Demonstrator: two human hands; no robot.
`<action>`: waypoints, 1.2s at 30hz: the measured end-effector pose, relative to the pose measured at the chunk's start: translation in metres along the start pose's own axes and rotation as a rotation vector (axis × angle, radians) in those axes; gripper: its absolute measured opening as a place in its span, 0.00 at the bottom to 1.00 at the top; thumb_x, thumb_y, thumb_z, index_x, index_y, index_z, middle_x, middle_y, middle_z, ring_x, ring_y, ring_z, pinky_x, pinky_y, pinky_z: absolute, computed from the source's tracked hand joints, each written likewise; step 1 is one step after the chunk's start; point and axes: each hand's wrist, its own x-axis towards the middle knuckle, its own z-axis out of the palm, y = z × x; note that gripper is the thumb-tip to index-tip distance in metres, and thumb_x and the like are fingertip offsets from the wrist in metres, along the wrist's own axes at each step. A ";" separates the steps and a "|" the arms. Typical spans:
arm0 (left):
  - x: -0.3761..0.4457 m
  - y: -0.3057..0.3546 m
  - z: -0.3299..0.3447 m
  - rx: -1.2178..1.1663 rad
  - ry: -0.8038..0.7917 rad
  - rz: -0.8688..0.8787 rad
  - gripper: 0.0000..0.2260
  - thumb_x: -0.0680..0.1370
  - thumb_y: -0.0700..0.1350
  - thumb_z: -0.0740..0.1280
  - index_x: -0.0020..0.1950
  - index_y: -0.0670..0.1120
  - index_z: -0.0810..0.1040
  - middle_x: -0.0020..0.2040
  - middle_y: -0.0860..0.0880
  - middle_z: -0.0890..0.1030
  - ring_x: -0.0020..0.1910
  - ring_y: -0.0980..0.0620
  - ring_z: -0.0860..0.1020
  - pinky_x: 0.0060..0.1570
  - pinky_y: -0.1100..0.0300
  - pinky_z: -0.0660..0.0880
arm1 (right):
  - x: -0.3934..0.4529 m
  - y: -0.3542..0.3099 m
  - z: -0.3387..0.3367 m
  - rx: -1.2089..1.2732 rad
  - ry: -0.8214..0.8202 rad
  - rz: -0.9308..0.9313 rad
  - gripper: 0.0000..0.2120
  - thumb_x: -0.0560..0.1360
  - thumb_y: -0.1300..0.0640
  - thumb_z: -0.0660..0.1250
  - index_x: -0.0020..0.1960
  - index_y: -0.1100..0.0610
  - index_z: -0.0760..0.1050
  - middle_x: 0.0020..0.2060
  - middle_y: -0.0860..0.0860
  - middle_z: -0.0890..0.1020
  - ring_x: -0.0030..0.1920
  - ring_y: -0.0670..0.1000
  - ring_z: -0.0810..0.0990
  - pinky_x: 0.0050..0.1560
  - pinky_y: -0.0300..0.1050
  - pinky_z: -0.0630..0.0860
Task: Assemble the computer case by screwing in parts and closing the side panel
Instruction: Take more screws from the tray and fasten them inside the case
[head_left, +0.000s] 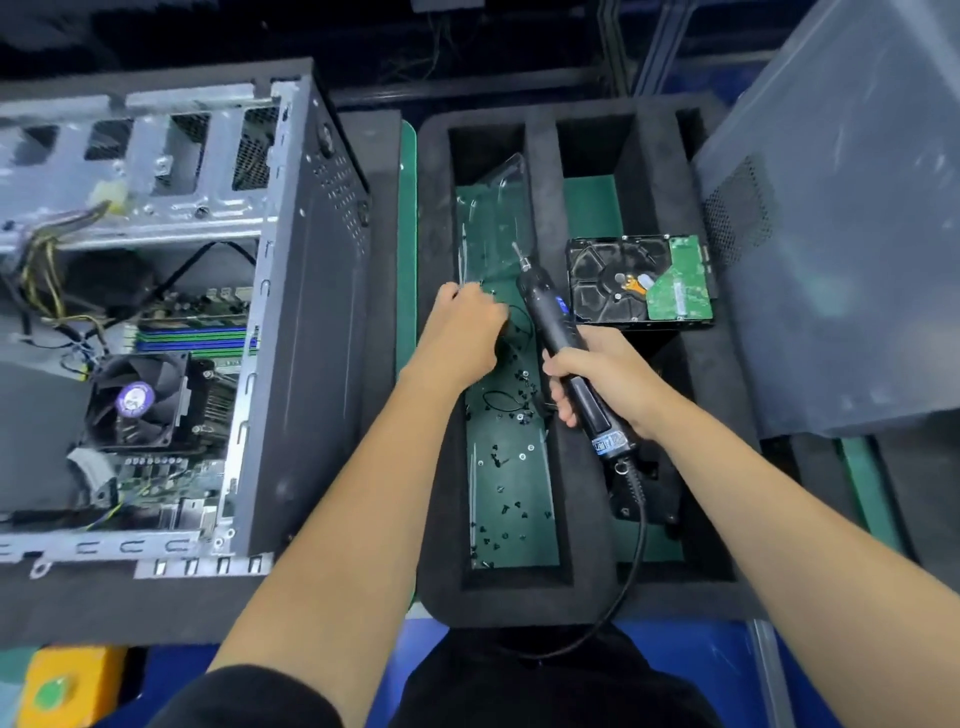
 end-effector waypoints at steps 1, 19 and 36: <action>-0.002 0.004 0.006 0.092 -0.026 0.025 0.05 0.71 0.38 0.63 0.46 0.46 0.75 0.43 0.50 0.76 0.46 0.49 0.70 0.55 0.55 0.63 | 0.001 0.001 -0.001 0.001 -0.009 -0.006 0.06 0.71 0.62 0.67 0.45 0.61 0.71 0.29 0.58 0.77 0.26 0.56 0.75 0.28 0.46 0.74; -0.016 0.060 0.055 -0.118 -0.346 -0.078 0.29 0.76 0.34 0.61 0.75 0.35 0.54 0.75 0.34 0.53 0.70 0.39 0.61 0.58 0.52 0.74 | 0.006 0.003 -0.006 0.089 -0.032 -0.017 0.06 0.69 0.61 0.65 0.42 0.62 0.69 0.29 0.60 0.76 0.24 0.56 0.73 0.26 0.46 0.72; 0.063 0.023 0.017 -0.262 -0.155 -0.353 0.25 0.75 0.36 0.65 0.72 0.47 0.65 0.77 0.44 0.36 0.76 0.42 0.46 0.72 0.46 0.56 | 0.007 0.002 -0.007 0.087 -0.040 -0.043 0.05 0.69 0.61 0.64 0.41 0.61 0.68 0.29 0.62 0.76 0.23 0.56 0.73 0.26 0.46 0.72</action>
